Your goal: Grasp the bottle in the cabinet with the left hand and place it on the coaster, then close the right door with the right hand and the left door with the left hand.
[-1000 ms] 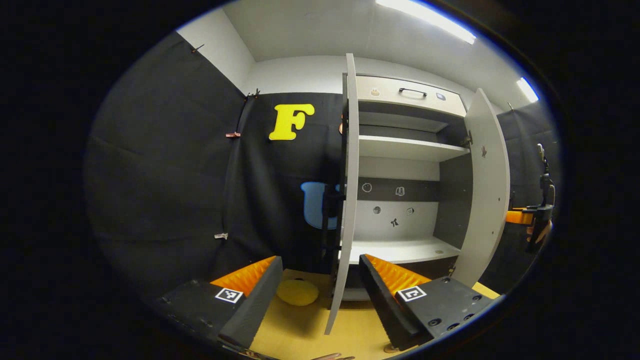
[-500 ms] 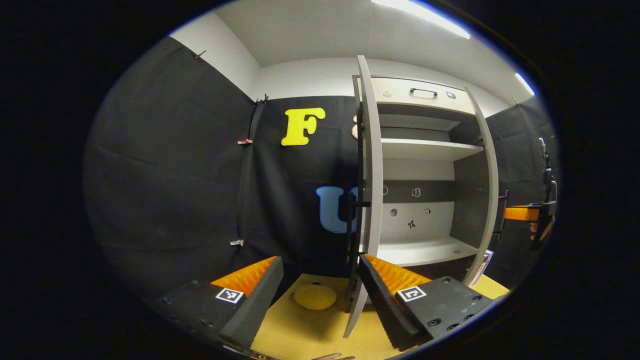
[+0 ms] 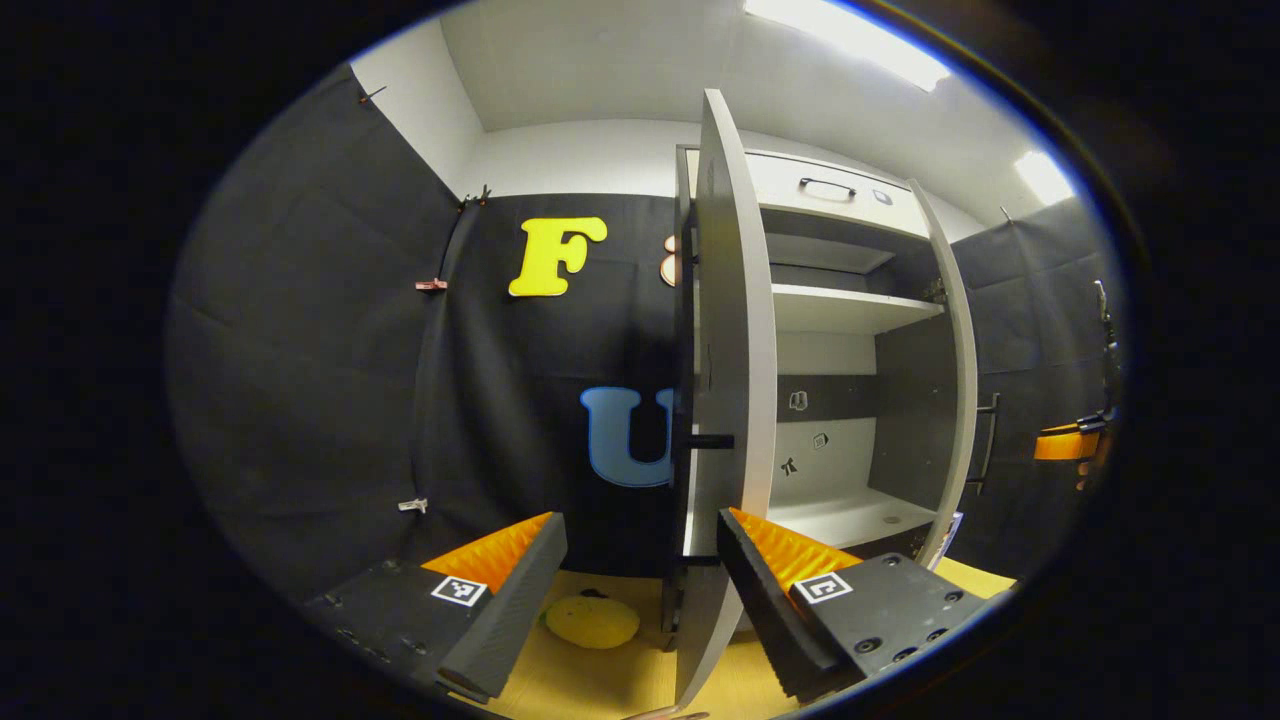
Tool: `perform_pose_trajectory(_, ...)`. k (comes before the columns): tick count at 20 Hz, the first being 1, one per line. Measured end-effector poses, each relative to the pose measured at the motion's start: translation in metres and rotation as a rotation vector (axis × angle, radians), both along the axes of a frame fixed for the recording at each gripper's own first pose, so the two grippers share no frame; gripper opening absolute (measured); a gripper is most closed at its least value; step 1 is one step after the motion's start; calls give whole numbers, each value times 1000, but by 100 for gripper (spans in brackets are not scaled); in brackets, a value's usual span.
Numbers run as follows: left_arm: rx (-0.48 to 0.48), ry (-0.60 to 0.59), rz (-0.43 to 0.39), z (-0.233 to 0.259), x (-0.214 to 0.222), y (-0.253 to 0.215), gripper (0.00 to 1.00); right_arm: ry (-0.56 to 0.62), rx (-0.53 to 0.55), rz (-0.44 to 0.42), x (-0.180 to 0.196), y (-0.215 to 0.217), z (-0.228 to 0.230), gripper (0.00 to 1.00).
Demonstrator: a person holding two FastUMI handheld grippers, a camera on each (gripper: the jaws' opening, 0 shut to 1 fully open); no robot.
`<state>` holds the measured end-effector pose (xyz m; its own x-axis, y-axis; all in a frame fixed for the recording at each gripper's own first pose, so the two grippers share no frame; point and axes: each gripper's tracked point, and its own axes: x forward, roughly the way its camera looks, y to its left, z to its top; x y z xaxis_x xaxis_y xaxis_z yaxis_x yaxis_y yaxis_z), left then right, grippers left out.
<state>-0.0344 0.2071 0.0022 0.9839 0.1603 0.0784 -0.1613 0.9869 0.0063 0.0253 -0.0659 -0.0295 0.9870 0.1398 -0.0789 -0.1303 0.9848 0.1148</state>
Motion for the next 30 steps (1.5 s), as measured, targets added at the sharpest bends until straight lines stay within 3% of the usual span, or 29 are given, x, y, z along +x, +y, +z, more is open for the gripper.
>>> perform_pose_trajectory(4, 4, 3, -62, 2, 9, -2, 94, 4, -24, -46, -10, -1, 0, 96)
perform_pose_trajectory(8, -15, 17, -135, 1, 14, -13, 93, 12, -14, -38, -8, 15, -1, 96)
perform_pose_trajectory(17, 41, 8, -293, 5, 43, -85, 90, 21, -29, -30, 4, 13, -7, 96)
perform_pose_trajectory(18, 39, 11, -302, 3, 48, -91, 93, 20, -25, -31, 6, 11, -7, 96)
perform_pose_trajectory(21, 35, 2, -316, 2, 68, -107, 90, 22, -17, -27, 9, 7, -7, 96)
perform_pose_trajectory(25, -5, 29, -391, -10, 78, -138, 94, 22, -38, -27, 10, 4, -8, 96)
perform_pose_trajectory(30, 48, 58, -400, -18, 70, -145, 95, 21, -37, -30, 9, 1, -9, 96)
